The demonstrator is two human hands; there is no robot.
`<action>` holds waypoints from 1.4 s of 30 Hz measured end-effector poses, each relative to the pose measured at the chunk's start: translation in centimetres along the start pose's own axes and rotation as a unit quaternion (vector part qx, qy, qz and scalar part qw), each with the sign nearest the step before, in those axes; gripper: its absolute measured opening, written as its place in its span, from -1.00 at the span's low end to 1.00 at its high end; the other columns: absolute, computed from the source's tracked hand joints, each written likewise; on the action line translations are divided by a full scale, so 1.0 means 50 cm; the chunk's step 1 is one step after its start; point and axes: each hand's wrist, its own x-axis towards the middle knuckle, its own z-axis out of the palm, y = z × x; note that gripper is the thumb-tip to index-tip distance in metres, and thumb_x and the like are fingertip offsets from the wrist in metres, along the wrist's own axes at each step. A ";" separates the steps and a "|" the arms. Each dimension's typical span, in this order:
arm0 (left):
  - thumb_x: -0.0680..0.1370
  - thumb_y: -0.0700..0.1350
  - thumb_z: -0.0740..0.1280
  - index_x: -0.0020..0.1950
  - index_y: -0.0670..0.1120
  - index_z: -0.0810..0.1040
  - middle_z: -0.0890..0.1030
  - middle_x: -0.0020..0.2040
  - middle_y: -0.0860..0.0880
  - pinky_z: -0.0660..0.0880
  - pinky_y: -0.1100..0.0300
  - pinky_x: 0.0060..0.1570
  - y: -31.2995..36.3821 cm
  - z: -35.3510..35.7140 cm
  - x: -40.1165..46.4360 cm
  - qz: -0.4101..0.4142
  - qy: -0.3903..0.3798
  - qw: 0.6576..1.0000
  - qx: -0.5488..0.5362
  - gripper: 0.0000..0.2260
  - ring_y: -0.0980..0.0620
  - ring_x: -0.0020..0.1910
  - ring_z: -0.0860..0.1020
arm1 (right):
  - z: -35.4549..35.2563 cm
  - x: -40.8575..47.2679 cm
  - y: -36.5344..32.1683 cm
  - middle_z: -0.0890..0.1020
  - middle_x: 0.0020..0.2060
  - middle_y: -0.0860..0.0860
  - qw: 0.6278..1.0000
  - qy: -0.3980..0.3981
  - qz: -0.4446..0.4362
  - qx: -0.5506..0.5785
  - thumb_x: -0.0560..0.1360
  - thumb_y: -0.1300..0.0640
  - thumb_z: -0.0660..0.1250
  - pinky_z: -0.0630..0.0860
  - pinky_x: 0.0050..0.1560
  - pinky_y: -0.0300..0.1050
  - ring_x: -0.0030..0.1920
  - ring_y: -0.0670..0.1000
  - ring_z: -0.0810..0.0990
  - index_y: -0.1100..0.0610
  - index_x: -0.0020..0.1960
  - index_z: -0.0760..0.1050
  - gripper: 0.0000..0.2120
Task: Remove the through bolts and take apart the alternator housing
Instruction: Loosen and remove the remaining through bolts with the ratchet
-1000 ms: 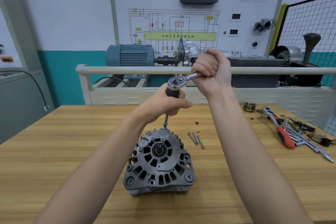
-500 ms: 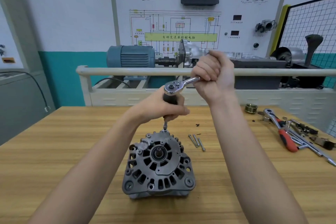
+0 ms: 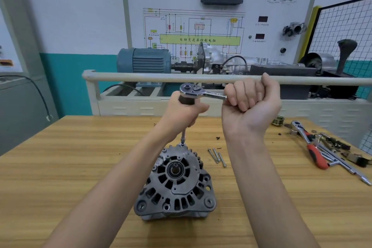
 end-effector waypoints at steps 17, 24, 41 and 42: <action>0.31 -0.18 0.32 -0.54 -0.02 0.30 0.25 -0.57 0.02 0.18 0.25 -0.47 -0.005 0.003 0.003 -0.014 0.060 0.998 -0.017 -0.72 0.06 -0.59 0.19 | -0.001 0.052 0.004 0.17 -0.67 -0.08 0.994 0.004 0.093 0.054 0.59 0.21 0.07 0.13 -0.63 -0.27 -0.66 -0.11 0.11 0.07 -0.56 0.17 -0.48; 0.30 -0.14 0.42 -0.57 0.00 0.36 0.33 -0.59 0.03 0.26 0.27 -0.46 0.003 -0.021 -0.008 -0.006 -0.052 0.998 0.047 -0.69 0.05 -0.56 0.27 | 0.001 0.038 -0.008 0.19 -0.68 -0.08 0.996 -0.047 0.073 0.025 0.59 0.19 0.06 0.15 -0.63 -0.27 -0.67 -0.12 0.12 0.07 -0.57 0.21 -0.47; 0.35 -0.25 0.35 -0.51 -0.07 0.31 0.27 -0.54 -0.04 0.18 0.20 -0.44 0.000 0.005 -0.004 -0.015 0.041 0.999 0.027 -0.70 0.02 -0.53 0.19 | -0.010 0.002 -0.007 0.19 -0.66 -0.08 0.999 -0.045 0.005 0.012 0.59 0.20 0.05 0.21 -0.60 -0.24 -0.65 -0.11 0.13 0.06 -0.56 0.21 -0.48; 0.37 -0.27 0.38 -0.54 -0.04 0.32 0.30 -0.55 -0.02 0.22 0.24 -0.45 0.001 -0.002 -0.005 -0.012 0.011 0.999 0.040 -0.65 0.04 -0.55 0.22 | -0.010 0.019 -0.012 0.19 -0.67 -0.08 0.998 -0.043 0.039 0.026 0.57 0.20 0.07 0.18 -0.61 -0.26 -0.66 -0.11 0.13 0.07 -0.56 0.21 -0.49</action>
